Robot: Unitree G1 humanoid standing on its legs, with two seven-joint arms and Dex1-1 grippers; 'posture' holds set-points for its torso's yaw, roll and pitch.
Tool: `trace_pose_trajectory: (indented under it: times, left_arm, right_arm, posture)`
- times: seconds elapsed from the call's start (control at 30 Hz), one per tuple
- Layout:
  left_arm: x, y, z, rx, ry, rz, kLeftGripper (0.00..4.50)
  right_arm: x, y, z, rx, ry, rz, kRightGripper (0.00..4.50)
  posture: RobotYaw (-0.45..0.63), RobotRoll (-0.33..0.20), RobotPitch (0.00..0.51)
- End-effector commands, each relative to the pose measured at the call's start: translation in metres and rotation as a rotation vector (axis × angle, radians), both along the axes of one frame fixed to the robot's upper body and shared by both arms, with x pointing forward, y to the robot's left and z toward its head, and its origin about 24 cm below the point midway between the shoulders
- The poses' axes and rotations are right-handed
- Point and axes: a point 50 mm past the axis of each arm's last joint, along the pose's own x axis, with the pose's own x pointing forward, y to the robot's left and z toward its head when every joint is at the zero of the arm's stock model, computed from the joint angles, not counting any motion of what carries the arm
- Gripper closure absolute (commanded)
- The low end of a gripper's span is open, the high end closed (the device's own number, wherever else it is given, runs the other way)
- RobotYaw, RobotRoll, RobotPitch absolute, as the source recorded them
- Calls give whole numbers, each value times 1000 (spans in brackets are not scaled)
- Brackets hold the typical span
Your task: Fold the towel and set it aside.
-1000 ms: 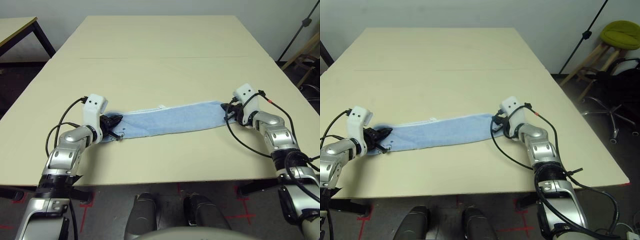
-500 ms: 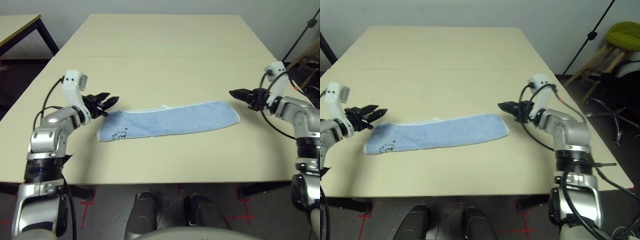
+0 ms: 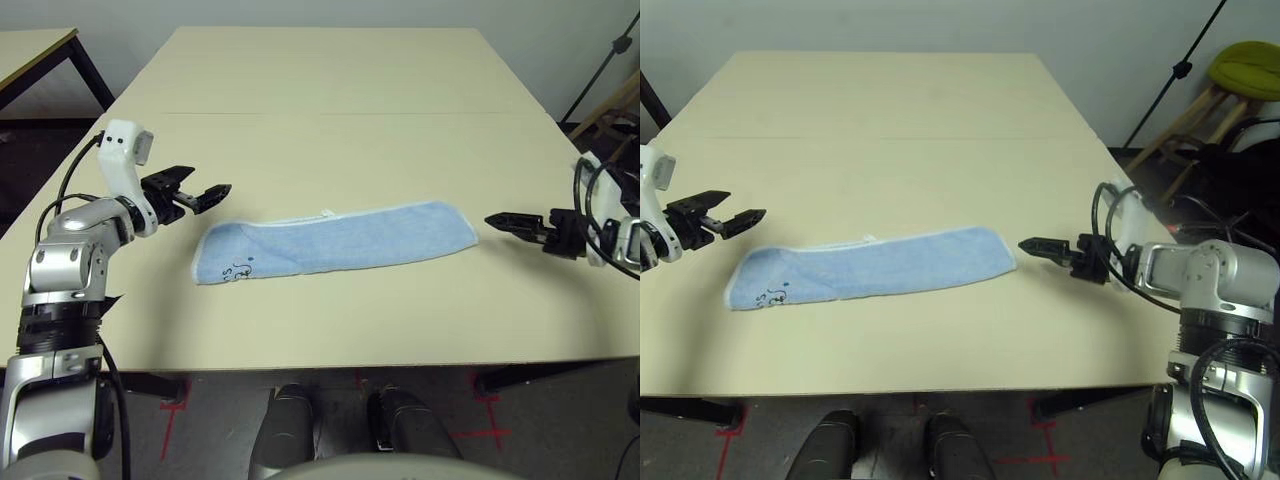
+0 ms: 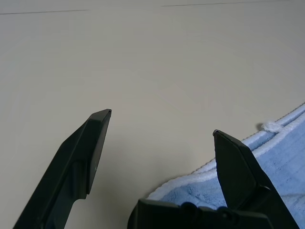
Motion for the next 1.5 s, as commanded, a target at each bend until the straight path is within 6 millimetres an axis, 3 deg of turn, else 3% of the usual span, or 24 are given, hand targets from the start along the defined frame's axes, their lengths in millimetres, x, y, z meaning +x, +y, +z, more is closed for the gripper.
trace_pose_trajectory:
  times: [0.03, 0.43, 0.77, 0.87, 1.2, 1.3, 1.4, 1.5]
  left_arm:
    - [1, 0, 0, 20, 4, -11, 0]
    - [-2, -3, -3, 21, 7, -18, 0]
    - [1, -6, -1, 28, -5, -40, 0]
    - [0, -5, -4, 54, 4, -60, 0]
    - [-15, -5, -15, -1, -47, -209, 0]
    - [-27, 0, -16, -22, -55, -338, 0]
    - [-32, 9, -12, -88, -87, -399, 0]
    - [-35, 23, -14, -42, -57, -394, 0]
  right_arm:
    - [-3, 8, -7, 28, 5, -26, 16]
    - [3, 37, -45, 120, 6, -185, 16]
    - [10, 55, -52, 182, -1, -221, 16]
    - [14, 55, -52, 178, -13, -238, 619]
    - [20, 62, -55, 177, -44, -258, 4304]
    - [20, 62, -55, 175, -48, -258, 4482]
    - [21, 61, -54, 175, -54, -259, 4482]
    - [22, 61, -53, 173, -61, -262, 4482]
  posture:
    - [108, 0, 151]
    - [114, 0, 141]
    - [106, 0, 142]
    - [105, 0, 143]
    - [112, 0, 139]
    - [111, 0, 139]
    - [111, 0, 138]
    - [109, 0, 137]
